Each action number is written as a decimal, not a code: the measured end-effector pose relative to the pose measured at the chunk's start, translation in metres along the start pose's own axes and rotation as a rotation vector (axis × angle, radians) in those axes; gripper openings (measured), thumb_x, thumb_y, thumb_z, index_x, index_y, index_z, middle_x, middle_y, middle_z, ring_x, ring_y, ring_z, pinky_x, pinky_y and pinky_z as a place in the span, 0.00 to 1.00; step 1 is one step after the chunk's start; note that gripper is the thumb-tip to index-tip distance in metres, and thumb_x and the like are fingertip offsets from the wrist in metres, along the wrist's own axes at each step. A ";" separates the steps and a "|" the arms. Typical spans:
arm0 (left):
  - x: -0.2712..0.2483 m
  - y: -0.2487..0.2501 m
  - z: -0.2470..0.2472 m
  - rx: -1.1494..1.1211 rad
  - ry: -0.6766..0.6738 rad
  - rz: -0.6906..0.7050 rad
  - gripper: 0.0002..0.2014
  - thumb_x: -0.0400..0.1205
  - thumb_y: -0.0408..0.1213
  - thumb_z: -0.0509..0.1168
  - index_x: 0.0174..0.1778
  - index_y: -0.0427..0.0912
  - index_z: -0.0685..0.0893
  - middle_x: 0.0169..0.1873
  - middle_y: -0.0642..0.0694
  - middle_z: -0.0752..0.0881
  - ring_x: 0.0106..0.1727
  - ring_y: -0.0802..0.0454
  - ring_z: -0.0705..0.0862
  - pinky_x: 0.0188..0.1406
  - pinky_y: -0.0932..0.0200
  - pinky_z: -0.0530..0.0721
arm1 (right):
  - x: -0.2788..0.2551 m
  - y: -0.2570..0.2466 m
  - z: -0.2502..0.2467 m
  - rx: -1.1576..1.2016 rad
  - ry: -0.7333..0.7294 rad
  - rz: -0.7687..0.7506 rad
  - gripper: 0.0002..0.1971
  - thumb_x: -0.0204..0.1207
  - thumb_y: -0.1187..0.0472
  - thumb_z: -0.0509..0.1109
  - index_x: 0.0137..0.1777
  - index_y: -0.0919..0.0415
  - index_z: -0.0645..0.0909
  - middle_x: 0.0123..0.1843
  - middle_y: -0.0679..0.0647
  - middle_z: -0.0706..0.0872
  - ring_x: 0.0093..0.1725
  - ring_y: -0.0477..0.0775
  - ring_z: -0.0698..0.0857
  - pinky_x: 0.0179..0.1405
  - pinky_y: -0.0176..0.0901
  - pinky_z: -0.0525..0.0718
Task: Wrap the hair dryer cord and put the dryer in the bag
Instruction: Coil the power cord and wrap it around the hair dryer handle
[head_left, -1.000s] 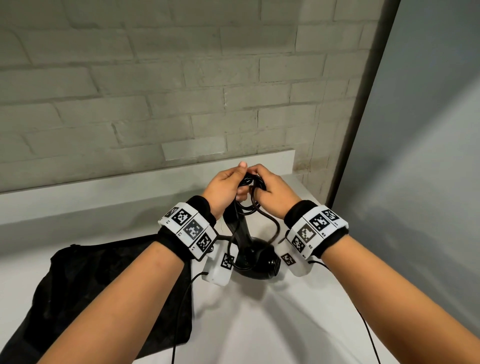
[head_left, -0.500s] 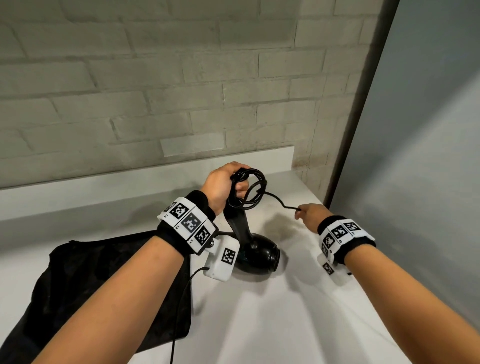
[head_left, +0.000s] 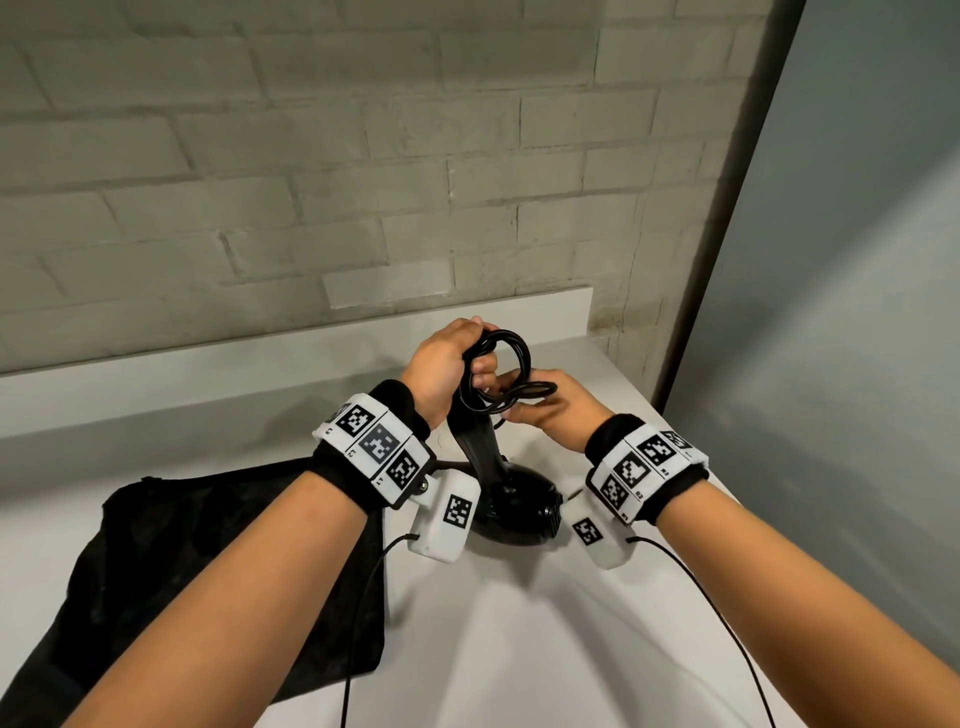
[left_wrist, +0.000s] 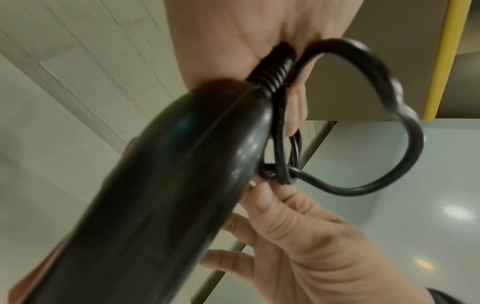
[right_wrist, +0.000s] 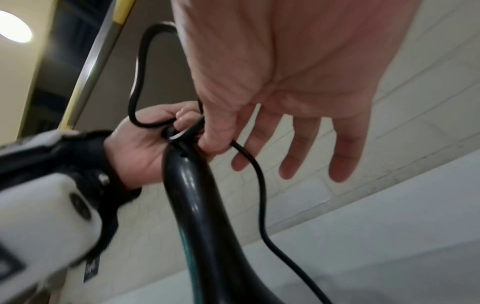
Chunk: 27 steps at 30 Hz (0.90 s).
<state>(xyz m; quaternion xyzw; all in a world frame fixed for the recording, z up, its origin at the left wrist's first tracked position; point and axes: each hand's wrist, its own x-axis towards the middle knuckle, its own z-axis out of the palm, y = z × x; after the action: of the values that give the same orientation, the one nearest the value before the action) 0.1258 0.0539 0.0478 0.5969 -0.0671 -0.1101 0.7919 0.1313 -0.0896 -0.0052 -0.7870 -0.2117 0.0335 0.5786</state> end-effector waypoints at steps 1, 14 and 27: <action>0.000 0.000 -0.001 -0.003 -0.005 -0.004 0.15 0.86 0.38 0.46 0.38 0.40 0.72 0.12 0.53 0.67 0.14 0.58 0.65 0.15 0.69 0.66 | 0.001 0.003 0.000 -0.020 0.040 0.004 0.11 0.73 0.78 0.66 0.55 0.74 0.81 0.43 0.51 0.85 0.34 0.26 0.83 0.45 0.25 0.79; 0.001 0.000 0.001 -0.021 -0.044 0.025 0.14 0.84 0.30 0.44 0.37 0.38 0.73 0.13 0.51 0.67 0.16 0.56 0.65 0.19 0.66 0.68 | 0.015 0.063 -0.049 -0.705 0.249 0.691 0.11 0.73 0.66 0.65 0.51 0.63 0.86 0.53 0.61 0.89 0.52 0.62 0.87 0.59 0.52 0.84; 0.001 -0.002 -0.001 0.047 -0.026 0.036 0.11 0.86 0.38 0.51 0.40 0.42 0.75 0.14 0.55 0.72 0.15 0.61 0.68 0.17 0.72 0.69 | 0.002 -0.004 -0.015 -0.123 -0.055 -0.001 0.10 0.77 0.74 0.61 0.53 0.69 0.81 0.37 0.46 0.83 0.34 0.26 0.81 0.47 0.22 0.78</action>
<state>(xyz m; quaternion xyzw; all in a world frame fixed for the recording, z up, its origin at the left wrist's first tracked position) 0.1272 0.0544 0.0459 0.6127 -0.0906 -0.1021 0.7784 0.1362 -0.1011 0.0037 -0.8196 -0.2298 0.0419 0.5231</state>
